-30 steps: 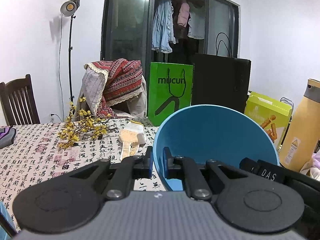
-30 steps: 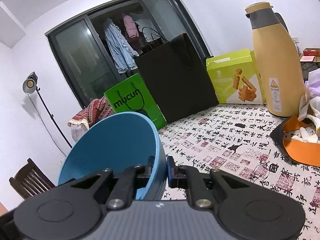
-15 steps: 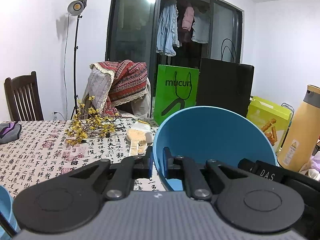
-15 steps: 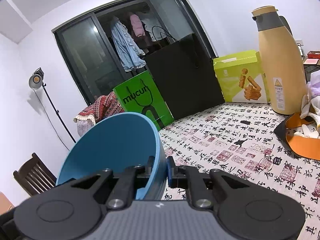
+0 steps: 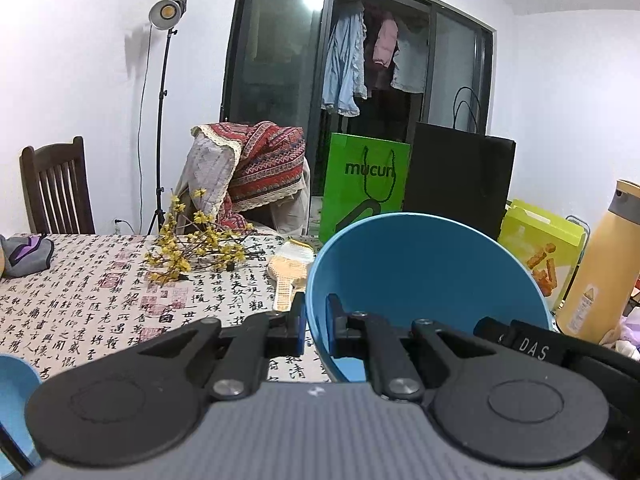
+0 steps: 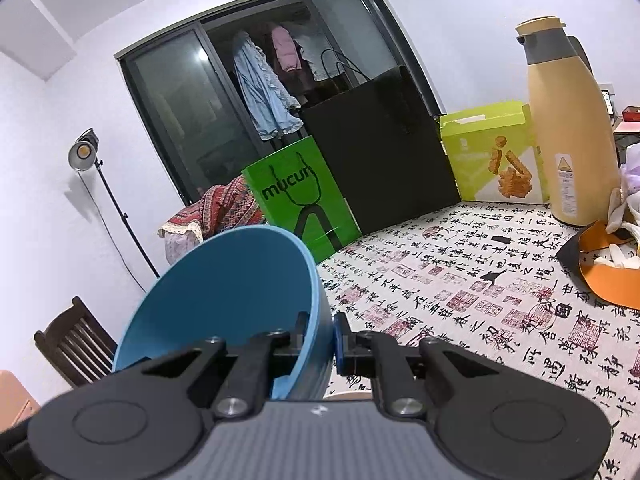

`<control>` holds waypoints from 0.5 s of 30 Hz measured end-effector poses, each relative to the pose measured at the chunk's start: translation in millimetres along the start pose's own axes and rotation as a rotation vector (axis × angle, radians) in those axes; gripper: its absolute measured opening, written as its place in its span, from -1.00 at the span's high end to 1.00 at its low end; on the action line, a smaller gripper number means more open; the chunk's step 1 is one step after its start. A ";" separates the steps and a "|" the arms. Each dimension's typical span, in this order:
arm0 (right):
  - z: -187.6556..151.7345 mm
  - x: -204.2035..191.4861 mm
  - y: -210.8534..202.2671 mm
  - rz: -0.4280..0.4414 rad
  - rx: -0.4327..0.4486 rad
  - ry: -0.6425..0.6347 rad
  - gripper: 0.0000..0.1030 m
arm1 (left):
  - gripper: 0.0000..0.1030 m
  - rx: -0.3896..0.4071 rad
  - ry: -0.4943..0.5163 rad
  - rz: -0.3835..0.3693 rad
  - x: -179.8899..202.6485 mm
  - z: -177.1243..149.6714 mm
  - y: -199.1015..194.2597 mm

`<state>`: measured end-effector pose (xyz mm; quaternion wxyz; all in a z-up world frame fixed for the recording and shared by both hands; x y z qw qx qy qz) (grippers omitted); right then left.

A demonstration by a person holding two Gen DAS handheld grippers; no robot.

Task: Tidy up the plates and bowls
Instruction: 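Carry the held blue bowl with both tools away from the yellow box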

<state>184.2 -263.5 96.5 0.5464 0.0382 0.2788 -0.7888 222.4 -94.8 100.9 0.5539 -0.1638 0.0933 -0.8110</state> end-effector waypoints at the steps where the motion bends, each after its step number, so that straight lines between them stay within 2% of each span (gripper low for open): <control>1: -1.2 -1.7 -0.9 0.002 -0.001 -0.002 0.78 | 0.80 0.000 -0.001 0.002 -1.9 -0.3 -1.6; 15: -16.3 -21.4 -12.9 0.036 -0.006 -0.026 0.78 | 0.80 0.014 -0.023 0.022 -25.3 -3.4 -22.0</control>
Point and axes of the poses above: each gripper's, at about its wrist camera, not at the fingertips, and y roughly the way its jaws point, x to its right, z to its top, the point moved 5 cm from there along y, roughly the way its jaws point, and after that the axes turned 9 degrees about -z, right-handed, at the moved point
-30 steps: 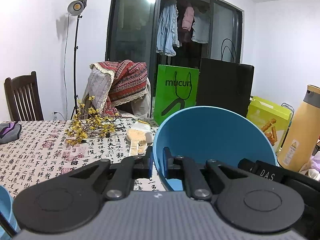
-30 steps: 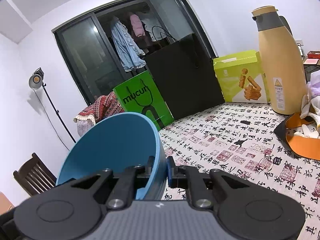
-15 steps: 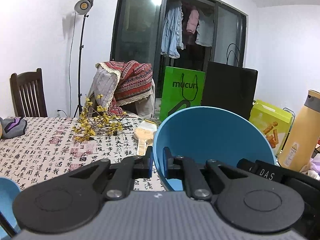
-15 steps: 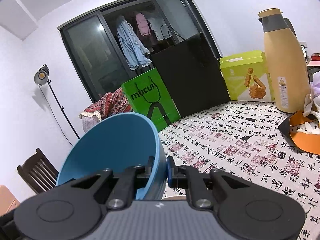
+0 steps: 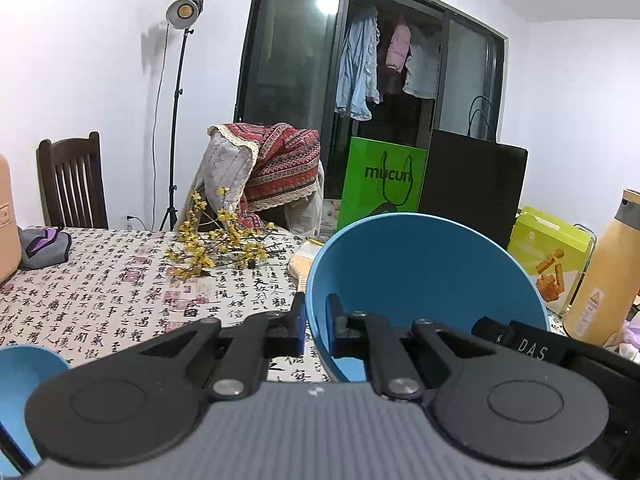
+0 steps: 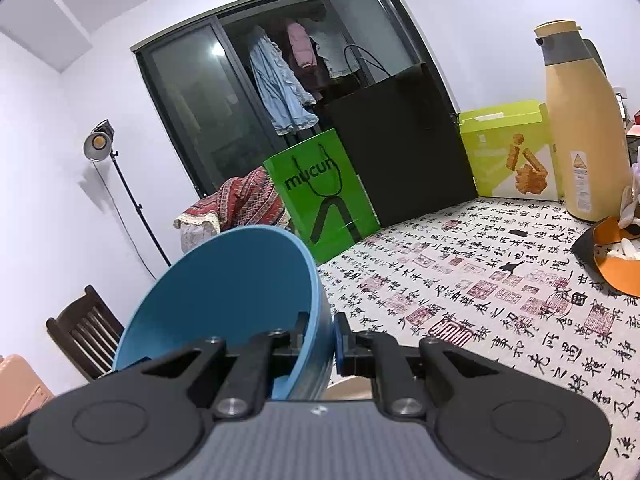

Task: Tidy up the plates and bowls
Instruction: 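Carry the held blue bowl with both tools away from the yellow box, then carry the blue bowl with both tools toward the stacked blue bowls by the pink vase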

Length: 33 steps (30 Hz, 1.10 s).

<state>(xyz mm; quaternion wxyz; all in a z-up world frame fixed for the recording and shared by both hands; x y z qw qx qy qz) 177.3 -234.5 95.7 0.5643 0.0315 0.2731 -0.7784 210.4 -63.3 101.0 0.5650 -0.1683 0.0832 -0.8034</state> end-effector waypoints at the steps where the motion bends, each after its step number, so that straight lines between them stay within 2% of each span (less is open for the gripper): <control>1: -0.9 -1.9 -0.5 0.002 0.000 -0.002 0.78 | 0.80 0.000 0.000 0.002 -1.2 -0.6 -1.6; 33: -34.2 -49.2 -12.7 0.080 -0.028 -0.062 0.78 | 0.80 0.021 -0.079 0.034 -55.5 -5.6 -32.5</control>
Point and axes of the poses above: each gripper's, at about its wrist camera, not at the fingertips, and y roughly the way its jaws point, x to its right, z to its top, the point moved 5 cm from there along y, roughly the way its jaws point, and after that the axes turned 9 degrees about -z, right-handed, at the moved point
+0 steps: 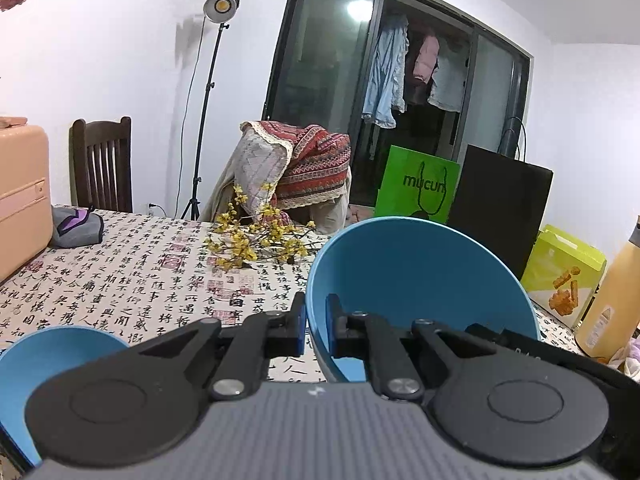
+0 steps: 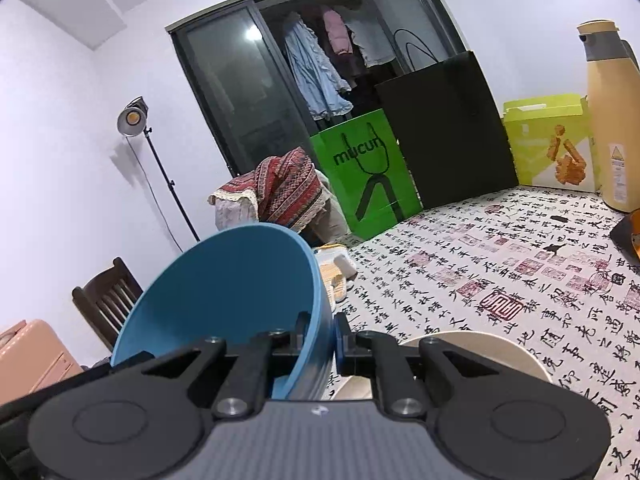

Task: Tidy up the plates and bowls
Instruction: 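Carry the blue bowl with both tools toward the stacked blue bowls by the pink vase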

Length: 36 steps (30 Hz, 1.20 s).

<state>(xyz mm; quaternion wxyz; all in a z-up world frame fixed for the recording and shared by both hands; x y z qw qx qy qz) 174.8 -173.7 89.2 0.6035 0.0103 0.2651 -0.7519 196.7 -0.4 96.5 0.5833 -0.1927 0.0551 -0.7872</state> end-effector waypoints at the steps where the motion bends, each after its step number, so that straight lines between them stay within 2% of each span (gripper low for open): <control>1: -1.1 -2.1 -0.5 0.003 -0.001 -0.002 0.78 | 0.80 0.001 -0.003 0.003 -2.0 0.1 -1.3; 19: -17.9 -33.9 -6.5 0.062 -0.019 -0.044 0.78 | 0.80 0.003 -0.035 0.056 -27.3 -2.2 -24.3; 36: -29.8 -52.8 -10.9 0.099 -0.034 -0.073 0.78 | 0.80 0.022 -0.058 0.063 -45.2 -1.4 -39.4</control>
Point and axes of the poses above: each gripper's, at about its wrist camera, not at the fingertips, and y roughly the way its jaws point, x to its right, z to its top, the point moved 5 cm from there along y, roughly the way its jaws point, and after that the axes turned 9 degrees about -z, right-handed, at the moved point
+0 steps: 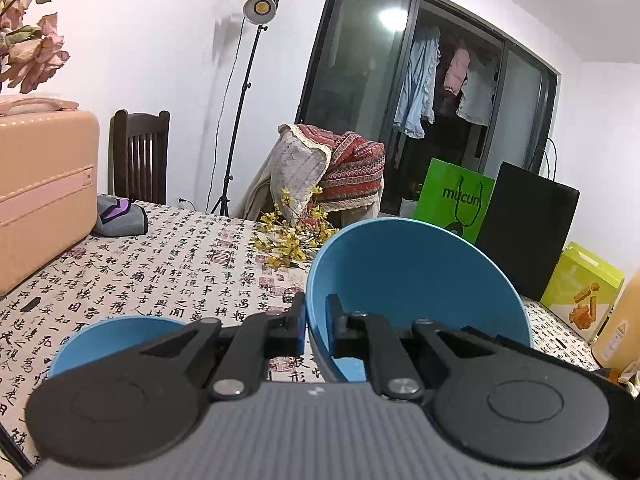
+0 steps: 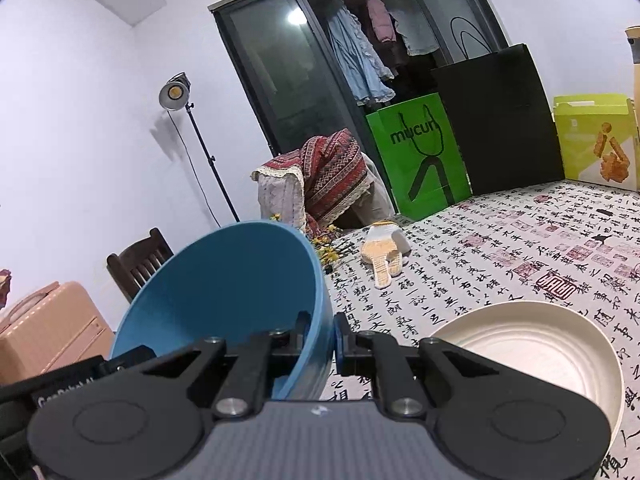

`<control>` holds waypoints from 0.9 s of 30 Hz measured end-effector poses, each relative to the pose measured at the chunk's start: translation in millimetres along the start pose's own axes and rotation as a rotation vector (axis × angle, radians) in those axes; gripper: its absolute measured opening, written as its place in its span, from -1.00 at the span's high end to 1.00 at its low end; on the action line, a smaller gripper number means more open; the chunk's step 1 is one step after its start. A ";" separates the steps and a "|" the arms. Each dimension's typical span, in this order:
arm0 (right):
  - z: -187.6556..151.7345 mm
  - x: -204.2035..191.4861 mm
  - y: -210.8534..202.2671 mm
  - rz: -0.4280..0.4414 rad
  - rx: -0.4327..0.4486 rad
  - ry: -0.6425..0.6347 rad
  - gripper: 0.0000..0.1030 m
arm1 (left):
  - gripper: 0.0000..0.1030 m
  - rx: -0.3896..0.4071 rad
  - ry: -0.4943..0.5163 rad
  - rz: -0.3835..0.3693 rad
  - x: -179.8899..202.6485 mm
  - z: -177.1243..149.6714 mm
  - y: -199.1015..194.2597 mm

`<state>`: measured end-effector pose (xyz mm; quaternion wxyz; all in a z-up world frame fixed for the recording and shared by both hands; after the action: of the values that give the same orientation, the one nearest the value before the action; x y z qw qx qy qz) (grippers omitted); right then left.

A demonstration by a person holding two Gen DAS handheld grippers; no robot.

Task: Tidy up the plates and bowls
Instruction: 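Carry the blue bowl with both tools toward the stacked blue bowls by the pink vase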

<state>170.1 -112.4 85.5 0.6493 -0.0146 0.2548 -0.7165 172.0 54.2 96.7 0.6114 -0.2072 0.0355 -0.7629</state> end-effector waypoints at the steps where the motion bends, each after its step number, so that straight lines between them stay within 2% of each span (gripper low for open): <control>1: -0.4 -1.3 -0.3 0.002 0.000 -0.002 0.78 | 0.80 0.000 -0.002 0.001 -0.9 0.3 -0.5; 27: -18.2 -36.7 1.1 0.079 -0.021 -0.041 0.77 | 0.80 0.028 -0.075 0.043 -41.2 -1.9 -19.3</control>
<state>170.5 -71.7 80.6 0.6819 -0.0257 0.2494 -0.6871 160.4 97.7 89.6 0.6313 -0.2264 0.0065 -0.7418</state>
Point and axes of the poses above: each gripper's, at about its wrist camera, not at the fingertips, and y roughly the way its jaws point, x to its right, z to its top, the point moved 5 cm from there along y, roughly the way its jaws point, and after that the axes turned 9 degrees about -z, right-handed, at the moved point
